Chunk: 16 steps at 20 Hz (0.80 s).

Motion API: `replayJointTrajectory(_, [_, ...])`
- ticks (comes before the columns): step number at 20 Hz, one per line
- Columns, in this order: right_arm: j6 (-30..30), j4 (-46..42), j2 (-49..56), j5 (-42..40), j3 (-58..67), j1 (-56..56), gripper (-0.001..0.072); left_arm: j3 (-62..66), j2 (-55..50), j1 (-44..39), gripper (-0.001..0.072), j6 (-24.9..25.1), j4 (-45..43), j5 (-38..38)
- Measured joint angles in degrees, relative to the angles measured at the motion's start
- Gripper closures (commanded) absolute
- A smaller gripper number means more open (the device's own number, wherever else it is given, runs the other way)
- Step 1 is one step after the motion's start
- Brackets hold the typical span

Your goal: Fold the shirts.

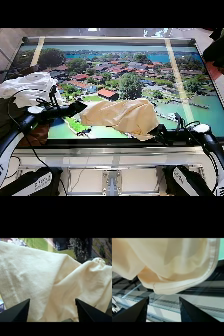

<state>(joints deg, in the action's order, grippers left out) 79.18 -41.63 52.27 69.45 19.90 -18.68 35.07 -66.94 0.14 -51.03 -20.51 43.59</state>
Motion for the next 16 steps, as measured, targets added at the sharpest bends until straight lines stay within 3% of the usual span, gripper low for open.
replayJointTrajectory(5, [3.5,2.2,2.1,-4.1,-2.0,7.1,0.0256,0.0,0.0,-0.3,0.0055,0.0,0.0,-0.4])
replayJointTrajectory(11, [5.7,9.6,7.8,-15.7,-2.5,13.8,0.0258,0.0,0.0,-0.3,0.0055,0.0,-0.3,-0.5])
replayJointTrajectory(16, [6.2,13.6,9.5,-19.7,-2.5,15.0,0.0258,0.0,-0.1,-0.3,0.0056,-1.6,-7.7,-0.6])
